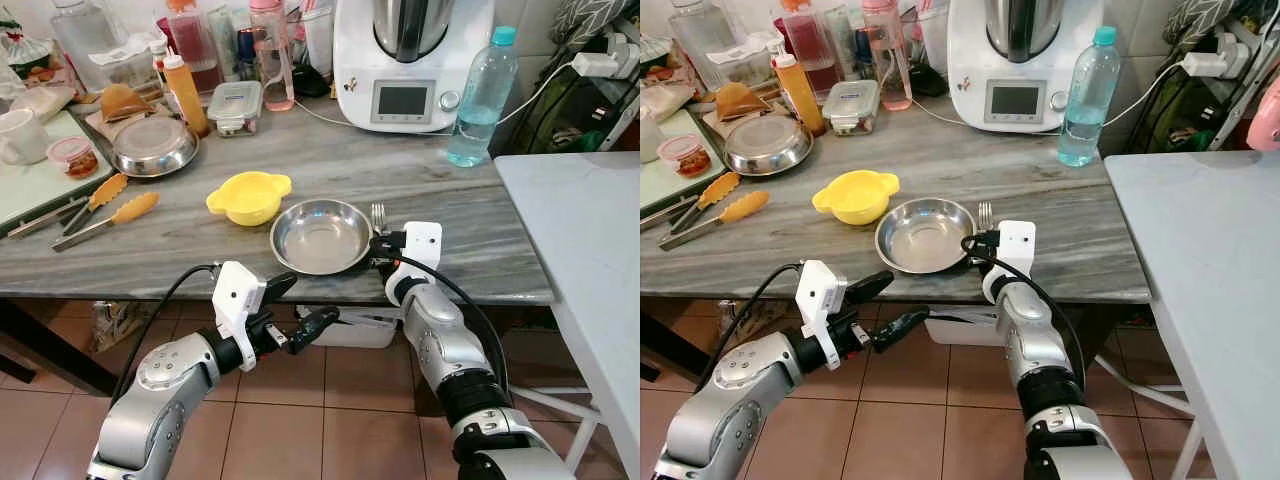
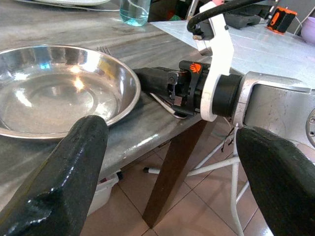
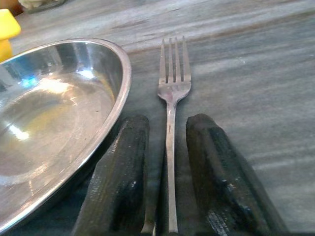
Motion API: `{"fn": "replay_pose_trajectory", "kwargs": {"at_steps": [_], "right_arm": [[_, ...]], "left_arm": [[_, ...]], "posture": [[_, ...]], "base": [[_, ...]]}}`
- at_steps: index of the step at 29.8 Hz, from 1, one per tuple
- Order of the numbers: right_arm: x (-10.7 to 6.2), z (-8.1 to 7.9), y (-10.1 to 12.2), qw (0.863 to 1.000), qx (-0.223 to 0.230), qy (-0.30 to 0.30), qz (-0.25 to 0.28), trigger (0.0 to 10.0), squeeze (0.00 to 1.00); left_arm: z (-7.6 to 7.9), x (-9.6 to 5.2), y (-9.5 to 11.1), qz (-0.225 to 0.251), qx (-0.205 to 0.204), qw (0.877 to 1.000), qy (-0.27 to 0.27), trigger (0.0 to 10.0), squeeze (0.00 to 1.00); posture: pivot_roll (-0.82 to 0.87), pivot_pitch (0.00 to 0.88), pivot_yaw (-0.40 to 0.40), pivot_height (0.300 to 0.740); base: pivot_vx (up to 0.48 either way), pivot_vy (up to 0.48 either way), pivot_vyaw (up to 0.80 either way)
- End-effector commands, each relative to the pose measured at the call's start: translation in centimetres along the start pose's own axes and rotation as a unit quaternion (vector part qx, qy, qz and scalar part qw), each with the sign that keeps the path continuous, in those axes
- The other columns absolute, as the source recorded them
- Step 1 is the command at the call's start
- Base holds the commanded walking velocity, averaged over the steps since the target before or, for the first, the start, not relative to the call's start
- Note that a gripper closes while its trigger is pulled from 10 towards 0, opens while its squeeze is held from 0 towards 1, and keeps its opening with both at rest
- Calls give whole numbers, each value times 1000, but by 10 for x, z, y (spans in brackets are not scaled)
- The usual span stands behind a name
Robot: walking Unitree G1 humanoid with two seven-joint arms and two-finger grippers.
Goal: Setting the table
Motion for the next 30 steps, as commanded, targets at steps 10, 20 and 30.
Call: {"fn": "replay_pose_trajectory", "kwargs": {"at_steps": [10,20,30], "right_arm": [[0,6,-1,1000,0,-18,5,10000,1000],[-8,2,45,994,-30,-3,108,10000,1000],[-29,-7,90,978,-71,21,196,10000,1000]], "left_arm": [[0,-1,-2,-6,5,1000,1,10000,0],[-3,0,-1,-2,9,1000,7,10000,0],[-4,3,-1,2,11,1000,7,10000,0]], "posture": [[-40,91,80,740],[-39,80,74,740],[-49,66,75,740]], "base": [[0,0,0],[0,0,0],[0,0,0]]}}
Point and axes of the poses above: a point about 5 cm out from each wrist's last joint towards the gripper, its own x axis pointing out of the wrist towards the gripper, its own y axis along the axis of the wrist's last joint, z = x × y, the point moved 6 cm from there along x, pointing out of the wrist towards the gripper, and after that the axes turned 6 degrees about x, right-handed, at the moved point
